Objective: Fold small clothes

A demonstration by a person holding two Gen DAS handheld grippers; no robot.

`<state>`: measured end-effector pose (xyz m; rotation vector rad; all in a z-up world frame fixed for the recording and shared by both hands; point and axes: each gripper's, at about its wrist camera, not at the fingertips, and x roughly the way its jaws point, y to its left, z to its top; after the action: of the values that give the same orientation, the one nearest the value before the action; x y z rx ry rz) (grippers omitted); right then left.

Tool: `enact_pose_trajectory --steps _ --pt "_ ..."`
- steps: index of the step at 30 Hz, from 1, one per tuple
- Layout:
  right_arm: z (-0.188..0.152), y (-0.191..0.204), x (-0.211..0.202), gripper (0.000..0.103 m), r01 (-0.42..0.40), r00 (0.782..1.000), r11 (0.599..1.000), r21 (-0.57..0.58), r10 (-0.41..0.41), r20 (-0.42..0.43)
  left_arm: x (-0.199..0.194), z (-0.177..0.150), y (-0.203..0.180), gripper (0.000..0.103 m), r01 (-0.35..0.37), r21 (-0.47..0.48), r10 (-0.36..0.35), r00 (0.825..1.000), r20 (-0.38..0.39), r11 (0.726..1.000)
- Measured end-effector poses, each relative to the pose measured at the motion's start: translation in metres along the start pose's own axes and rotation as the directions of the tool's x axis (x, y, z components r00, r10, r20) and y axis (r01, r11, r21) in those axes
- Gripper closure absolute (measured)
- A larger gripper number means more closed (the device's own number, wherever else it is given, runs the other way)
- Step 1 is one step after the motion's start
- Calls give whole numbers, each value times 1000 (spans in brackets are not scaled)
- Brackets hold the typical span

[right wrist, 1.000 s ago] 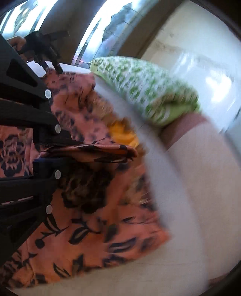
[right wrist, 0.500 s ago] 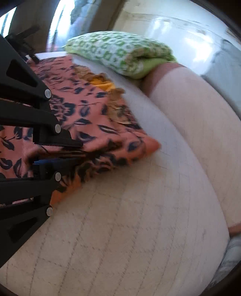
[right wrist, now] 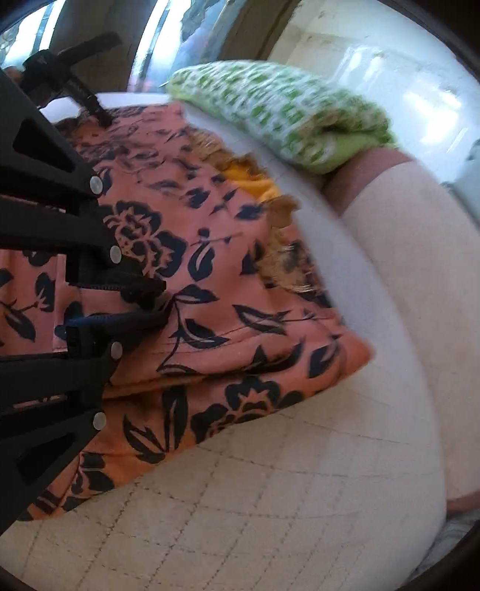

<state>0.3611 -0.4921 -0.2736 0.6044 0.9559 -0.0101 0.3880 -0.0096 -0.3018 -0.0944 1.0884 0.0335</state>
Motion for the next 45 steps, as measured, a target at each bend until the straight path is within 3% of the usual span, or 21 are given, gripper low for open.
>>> enact_pose_trajectory --steps 4,5,6,8,9,11,15,18,22,25,26,27,28,30,32,35,36,40,45 --pt "-4 15 -19 88 -96 992 993 -71 102 77 -6 -1 -3 26 11 9 -11 999 31 1000" --pt "-7 19 -15 88 -122 991 990 -74 126 49 1 -3 -8 25 -21 47 21 1000 11 999" --pt "-11 28 1 86 -156 987 984 -88 153 -43 4 -6 -14 22 -41 68 41 999 0 997" --pt "-23 34 23 85 -119 983 982 -147 96 -156 10 -9 -15 18 -61 86 62 998 0 994" --pt "-26 40 22 86 -108 991 978 -176 91 -99 9 -8 -11 18 -49 65 49 999 -10 997" --pt "-25 47 16 86 -88 992 975 -206 68 -103 3 -4 -2 18 5 12 -5 1000 -23 1000" --pt "-24 46 -9 86 -158 986 969 -191 145 -79 -14 -8 5 18 21 9 -21 1000 1 1000" --pt "-27 42 -33 86 -178 983 964 -200 168 -66 -35 -25 11 18 29 40 -30 999 22 999" --pt "-60 15 -75 85 -173 984 970 -169 176 2 -69 -64 45 18 10 42 -13 998 61 999" --pt "-78 -14 -115 74 -152 984 979 -134 163 76 -93 -91 77 18 16 37 -19 996 92 999" --pt "-89 -31 -131 59 -161 980 982 -97 170 101 -102 -105 88 18 11 39 -14 995 97 999" --pt "-96 -40 -140 28 -163 979 984 -71 170 112 -110 -122 100 18 13 42 -16 996 91 999" --pt "-109 -56 -152 20 -160 976 987 -20 161 144 -115 -133 108 18 25 45 -28 997 76 999" --pt "-132 -83 -174 20 -155 972 987 49 144 185 -124 -161 128 19 72 52 -74 997 31 996" --pt "-149 -107 -191 20 -179 974 978 103 161 162 -132 -180 140 24 90 66 -91 996 9 994" --pt "-171 -124 -204 20 -169 980 976 136 152 125 -141 -198 150 57 128 91 -126 992 -26 988" --pt "-179 -127 -205 20 -158 983 978 135 143 112 -142 -202 154 61 146 76 -144 989 -37 986" --pt "-201 -137 -193 22 -111 993 984 137 105 52 -139 -204 162 60 168 8 -167 984 -68 986" --pt "-209 -138 -167 35 -93 996 990 107 94 -7 -127 -207 150 38 174 1 -173 980 -103 985"
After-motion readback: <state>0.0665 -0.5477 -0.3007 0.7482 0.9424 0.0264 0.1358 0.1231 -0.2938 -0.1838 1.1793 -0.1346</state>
